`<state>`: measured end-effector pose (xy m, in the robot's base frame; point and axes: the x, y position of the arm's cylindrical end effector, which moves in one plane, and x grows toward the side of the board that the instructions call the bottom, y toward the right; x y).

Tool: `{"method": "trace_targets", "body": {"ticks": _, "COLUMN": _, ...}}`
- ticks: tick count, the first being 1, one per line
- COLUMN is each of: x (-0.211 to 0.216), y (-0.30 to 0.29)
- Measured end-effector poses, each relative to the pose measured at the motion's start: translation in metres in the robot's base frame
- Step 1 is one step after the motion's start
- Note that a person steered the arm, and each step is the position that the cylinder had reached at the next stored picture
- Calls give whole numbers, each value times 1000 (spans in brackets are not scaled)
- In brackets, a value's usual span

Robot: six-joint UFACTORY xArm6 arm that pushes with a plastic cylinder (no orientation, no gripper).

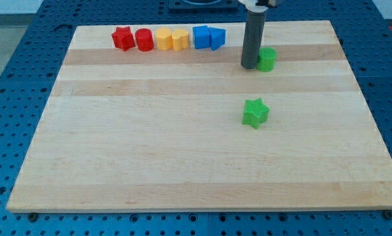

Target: Push the green circle towards the top side of the board

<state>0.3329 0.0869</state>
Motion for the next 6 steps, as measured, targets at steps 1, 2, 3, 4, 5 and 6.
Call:
{"method": "trace_targets", "body": {"ticks": 1, "x": 21, "y": -4}}
{"method": "trace_targets", "body": {"ticks": 2, "x": 30, "y": 5}}
{"method": "trace_targets", "body": {"ticks": 3, "x": 19, "y": 32}}
{"method": "trace_targets", "body": {"ticks": 4, "x": -10, "y": 36}}
{"method": "trace_targets", "body": {"ticks": 5, "x": -36, "y": 36}}
{"method": "trace_targets", "body": {"ticks": 6, "x": -38, "y": 36}}
